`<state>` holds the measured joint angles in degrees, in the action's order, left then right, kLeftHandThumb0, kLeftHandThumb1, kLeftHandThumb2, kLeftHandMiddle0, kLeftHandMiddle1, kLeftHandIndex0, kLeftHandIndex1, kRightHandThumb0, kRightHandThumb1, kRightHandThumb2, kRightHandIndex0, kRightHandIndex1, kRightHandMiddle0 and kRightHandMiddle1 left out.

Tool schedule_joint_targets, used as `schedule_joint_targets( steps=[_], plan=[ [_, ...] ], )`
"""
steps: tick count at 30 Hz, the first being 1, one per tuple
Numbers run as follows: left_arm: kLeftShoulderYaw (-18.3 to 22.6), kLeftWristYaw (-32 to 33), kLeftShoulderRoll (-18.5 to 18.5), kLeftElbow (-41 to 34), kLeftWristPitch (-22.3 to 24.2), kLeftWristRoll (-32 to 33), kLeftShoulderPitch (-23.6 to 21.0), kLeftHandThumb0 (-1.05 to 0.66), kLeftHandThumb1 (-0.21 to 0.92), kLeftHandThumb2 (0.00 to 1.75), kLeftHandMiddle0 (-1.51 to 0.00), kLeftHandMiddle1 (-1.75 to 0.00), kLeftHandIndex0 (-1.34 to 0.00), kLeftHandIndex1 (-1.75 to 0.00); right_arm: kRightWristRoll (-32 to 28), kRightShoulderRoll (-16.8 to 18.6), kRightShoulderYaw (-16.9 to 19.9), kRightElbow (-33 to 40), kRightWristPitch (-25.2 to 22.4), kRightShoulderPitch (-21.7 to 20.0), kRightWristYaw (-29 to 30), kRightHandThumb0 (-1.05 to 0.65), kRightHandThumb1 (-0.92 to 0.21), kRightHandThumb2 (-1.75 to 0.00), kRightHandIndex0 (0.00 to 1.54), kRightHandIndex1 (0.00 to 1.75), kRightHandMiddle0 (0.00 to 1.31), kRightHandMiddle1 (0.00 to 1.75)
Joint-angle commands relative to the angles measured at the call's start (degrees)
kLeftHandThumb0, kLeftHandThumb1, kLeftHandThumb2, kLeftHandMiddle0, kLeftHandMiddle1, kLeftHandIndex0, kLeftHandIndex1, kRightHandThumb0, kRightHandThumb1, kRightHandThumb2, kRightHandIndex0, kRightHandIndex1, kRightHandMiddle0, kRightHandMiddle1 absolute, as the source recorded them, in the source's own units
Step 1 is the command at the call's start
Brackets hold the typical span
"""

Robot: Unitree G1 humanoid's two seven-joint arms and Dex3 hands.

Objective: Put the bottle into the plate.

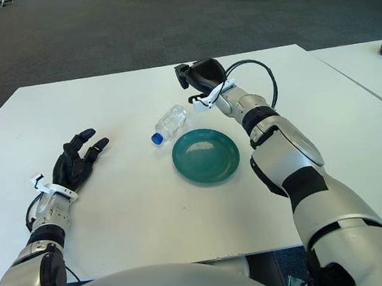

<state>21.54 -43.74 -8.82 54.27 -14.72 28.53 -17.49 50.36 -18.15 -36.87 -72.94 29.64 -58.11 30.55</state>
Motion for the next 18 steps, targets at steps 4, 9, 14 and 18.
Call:
schedule_joint_targets(
  steps=[4, 9, 14, 18],
  plan=[
    [0.1, -0.2, 0.6, -0.6, 0.6, -0.4, 1.8, -0.92, 0.92, 0.95, -0.61, -1.01, -0.31, -1.15, 2.9, 1.2, -3.9, -1.7, -1.3, -3.3, -5.1, -0.72, -0.84, -0.59, 0.10, 0.49, 0.05, 0.83],
    [0.1, -0.2, 0.8, -1.6, 1.0, -0.2, 2.5, -0.92, 0.92, 0.95, -0.61, -1.01, -0.32, -1.16, 3.7, 1.7, -5.4, -2.0, -2.0, -3.2, -6.5, -1.00, -0.91, -0.60, 0.01, 0.06, 0.01, 0.20],
    [0.3, -0.5, 1.1, -3.1, 1.8, 0.4, 3.2, -0.92, 0.92, 0.95, -0.61, -1.01, -0.32, -1.16, 4.7, 3.3, -7.4, -2.6, -3.2, -2.7, -6.3, -1.04, -0.92, -0.62, 0.00, 0.01, 0.00, 0.04],
    [0.4, -0.6, 1.4, -4.5, 2.4, 0.8, 4.1, -0.91, 0.92, 0.94, -0.61, -1.02, -0.33, -1.17, 5.2, 4.4, -8.3, -3.3, -3.9, -2.4, -5.9, -1.05, -0.92, -0.62, 0.00, 0.00, 0.00, 0.01]
  ],
)
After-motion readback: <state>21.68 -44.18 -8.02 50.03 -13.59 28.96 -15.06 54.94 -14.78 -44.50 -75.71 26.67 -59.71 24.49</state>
